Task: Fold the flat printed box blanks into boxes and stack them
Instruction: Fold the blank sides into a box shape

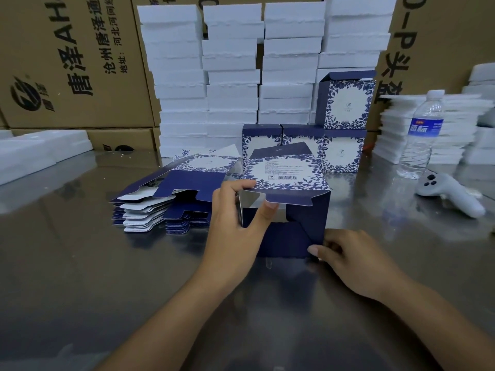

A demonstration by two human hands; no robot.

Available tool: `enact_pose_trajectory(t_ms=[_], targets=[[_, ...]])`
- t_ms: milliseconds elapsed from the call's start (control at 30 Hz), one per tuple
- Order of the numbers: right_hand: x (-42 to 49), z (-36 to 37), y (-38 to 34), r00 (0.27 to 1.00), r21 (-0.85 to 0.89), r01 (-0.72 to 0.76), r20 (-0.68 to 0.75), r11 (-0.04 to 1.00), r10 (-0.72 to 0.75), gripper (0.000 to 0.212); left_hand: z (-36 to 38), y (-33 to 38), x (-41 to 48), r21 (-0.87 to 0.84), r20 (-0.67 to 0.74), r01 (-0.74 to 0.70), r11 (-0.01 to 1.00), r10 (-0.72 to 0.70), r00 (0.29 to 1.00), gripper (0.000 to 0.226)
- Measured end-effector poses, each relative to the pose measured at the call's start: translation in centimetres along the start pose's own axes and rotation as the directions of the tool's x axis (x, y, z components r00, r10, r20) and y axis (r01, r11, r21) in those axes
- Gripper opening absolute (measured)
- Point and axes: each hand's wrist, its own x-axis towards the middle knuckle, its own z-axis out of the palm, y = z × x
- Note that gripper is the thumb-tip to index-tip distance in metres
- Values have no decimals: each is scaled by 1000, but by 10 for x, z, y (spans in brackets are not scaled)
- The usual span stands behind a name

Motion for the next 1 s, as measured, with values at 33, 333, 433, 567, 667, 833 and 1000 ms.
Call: enact_pose_trajectory(t_ms=[33, 333, 433, 567, 667, 833, 1000], targets=[[0, 0, 1, 1000, -4, 9, -6, 1000, -9, 28, 0, 0, 0, -5, 1, 3, 1000, -3, 1000, 54], [-3, -1, -5, 991, -20, 136, 9, 991, -136, 25, -9, 2, 7, -115, -104, 79, 990, -91, 990, 58], [-3, 3, -5, 993, 20, 117, -21, 993, -116, 22, -9, 1, 6, -113, -96, 75, 991, -86, 992, 63], [-4, -1, -8, 996, -13, 88, 4, 996, -88, 22, -9, 2, 4, -66, -76, 67, 996, -71, 995, 62], [-5, -2, -12, 1000, -62, 25, -7, 998, -26, 27, -8, 3, 4, -55, -49, 63, 997, -66, 997, 56], [-3, -4, -22, 917, 329, 127, -398, 936, 16, 81, -4, 5, -2, -54, 82, 26, 998, -22, 996, 55], [0, -8, -25, 790, 211, 364, -586, 907, -181, 51, 0, 0, -4, 15, 204, -81, 997, 76, 976, 65]])
